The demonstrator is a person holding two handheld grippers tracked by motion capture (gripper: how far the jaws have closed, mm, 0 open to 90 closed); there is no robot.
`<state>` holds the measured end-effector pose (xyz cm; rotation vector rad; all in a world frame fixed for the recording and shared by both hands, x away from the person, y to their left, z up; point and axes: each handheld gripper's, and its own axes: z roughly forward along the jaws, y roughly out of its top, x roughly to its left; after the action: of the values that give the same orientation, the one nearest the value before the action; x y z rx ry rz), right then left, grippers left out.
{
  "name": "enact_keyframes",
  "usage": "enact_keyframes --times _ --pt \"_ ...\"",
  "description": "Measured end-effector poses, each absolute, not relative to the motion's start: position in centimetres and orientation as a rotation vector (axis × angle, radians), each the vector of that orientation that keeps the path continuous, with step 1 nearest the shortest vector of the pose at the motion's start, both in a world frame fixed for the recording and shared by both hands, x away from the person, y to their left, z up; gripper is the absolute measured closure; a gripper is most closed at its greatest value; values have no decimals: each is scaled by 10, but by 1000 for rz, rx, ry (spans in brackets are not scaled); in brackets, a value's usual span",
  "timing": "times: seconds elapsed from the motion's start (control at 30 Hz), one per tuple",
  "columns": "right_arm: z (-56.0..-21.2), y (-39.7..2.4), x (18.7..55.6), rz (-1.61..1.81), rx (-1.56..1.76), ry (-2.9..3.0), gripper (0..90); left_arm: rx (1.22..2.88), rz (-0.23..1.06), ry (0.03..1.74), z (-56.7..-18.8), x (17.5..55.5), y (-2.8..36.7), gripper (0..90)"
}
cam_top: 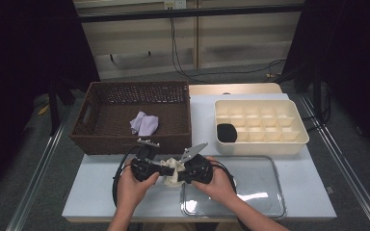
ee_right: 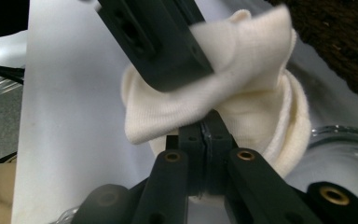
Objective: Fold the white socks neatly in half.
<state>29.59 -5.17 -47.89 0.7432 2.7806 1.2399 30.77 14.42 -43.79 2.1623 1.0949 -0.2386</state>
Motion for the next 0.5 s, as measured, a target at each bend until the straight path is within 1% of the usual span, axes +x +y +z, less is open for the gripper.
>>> enact_keyframes --times 0.3,0.5 --pt "-463 -70 298 1186 723 2771 875 2162 -241 1092 -445 308 136 826" --pt "-457 -84 303 1196 756 2732 871 2169 -234 1084 -451 308 128 808"
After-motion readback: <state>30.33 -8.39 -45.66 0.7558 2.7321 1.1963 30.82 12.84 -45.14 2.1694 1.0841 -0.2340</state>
